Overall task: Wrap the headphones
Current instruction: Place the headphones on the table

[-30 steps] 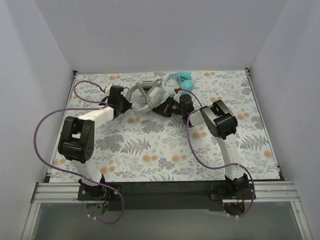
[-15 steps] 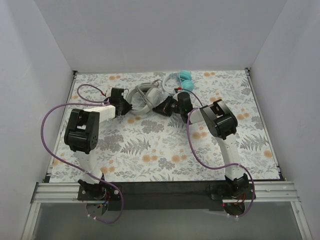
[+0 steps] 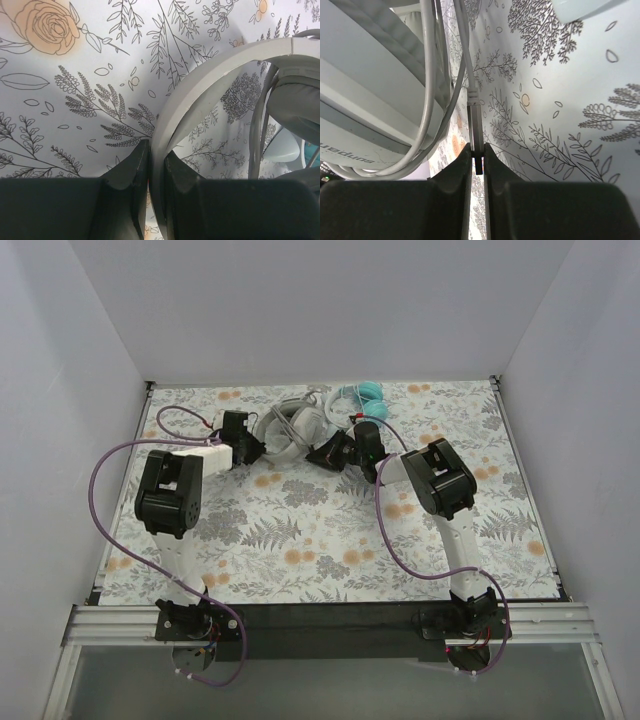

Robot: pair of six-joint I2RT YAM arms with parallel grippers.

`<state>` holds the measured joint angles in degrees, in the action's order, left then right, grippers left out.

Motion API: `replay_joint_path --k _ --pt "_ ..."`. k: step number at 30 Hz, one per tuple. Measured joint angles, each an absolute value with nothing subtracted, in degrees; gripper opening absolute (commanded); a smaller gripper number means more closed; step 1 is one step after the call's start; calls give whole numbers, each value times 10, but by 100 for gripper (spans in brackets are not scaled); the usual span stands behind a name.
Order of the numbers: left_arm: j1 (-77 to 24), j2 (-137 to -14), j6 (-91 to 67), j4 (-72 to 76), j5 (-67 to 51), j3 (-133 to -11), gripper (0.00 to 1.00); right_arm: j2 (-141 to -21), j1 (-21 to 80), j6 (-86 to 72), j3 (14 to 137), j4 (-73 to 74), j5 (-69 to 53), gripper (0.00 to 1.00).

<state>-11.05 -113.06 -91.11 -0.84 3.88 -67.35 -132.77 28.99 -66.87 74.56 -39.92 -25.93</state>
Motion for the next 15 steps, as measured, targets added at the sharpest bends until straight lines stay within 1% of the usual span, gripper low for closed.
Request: replay_joint_path --k 9,15 --pt "-112 -1140 -915 -7 42 -684 0 -1324 290 -663 750 -382 -247 1" --pt "-126 -1141 -911 -9 81 -689 0 -1324 290 -662 761 -367 -245 1"
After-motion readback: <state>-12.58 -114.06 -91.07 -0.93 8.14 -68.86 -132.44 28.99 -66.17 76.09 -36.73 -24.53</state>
